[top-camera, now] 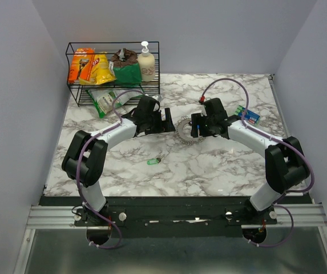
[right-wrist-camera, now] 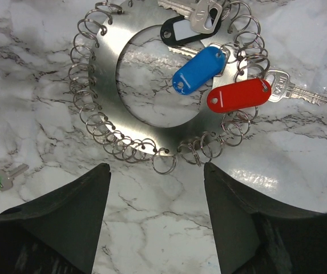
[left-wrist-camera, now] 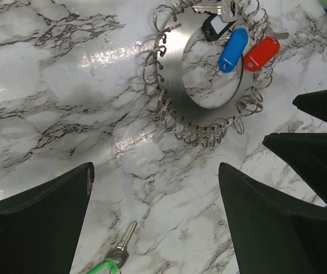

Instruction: Put the keys on the keyring

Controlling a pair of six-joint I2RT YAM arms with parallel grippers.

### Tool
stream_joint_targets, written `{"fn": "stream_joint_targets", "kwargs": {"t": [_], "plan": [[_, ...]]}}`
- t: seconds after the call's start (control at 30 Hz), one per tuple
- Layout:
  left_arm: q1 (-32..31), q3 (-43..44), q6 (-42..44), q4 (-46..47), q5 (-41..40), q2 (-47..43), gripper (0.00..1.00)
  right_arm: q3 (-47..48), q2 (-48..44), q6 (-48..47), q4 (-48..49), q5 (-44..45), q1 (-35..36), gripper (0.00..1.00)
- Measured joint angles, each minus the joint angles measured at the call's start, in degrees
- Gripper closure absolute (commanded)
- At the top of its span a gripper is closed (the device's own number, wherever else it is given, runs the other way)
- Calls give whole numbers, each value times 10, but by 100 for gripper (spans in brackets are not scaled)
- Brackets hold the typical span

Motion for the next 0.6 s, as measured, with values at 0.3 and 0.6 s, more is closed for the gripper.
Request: {"fn": "stream_joint_targets", "kwargs": {"t": [0.3,0.6], "plan": [[21,0,-9,-2,21,1,1,22,24,-12,-20,35,23,43],[22,-5,-9,-2,33,1,1,25,47,-25,-27,55,51,48]]}}
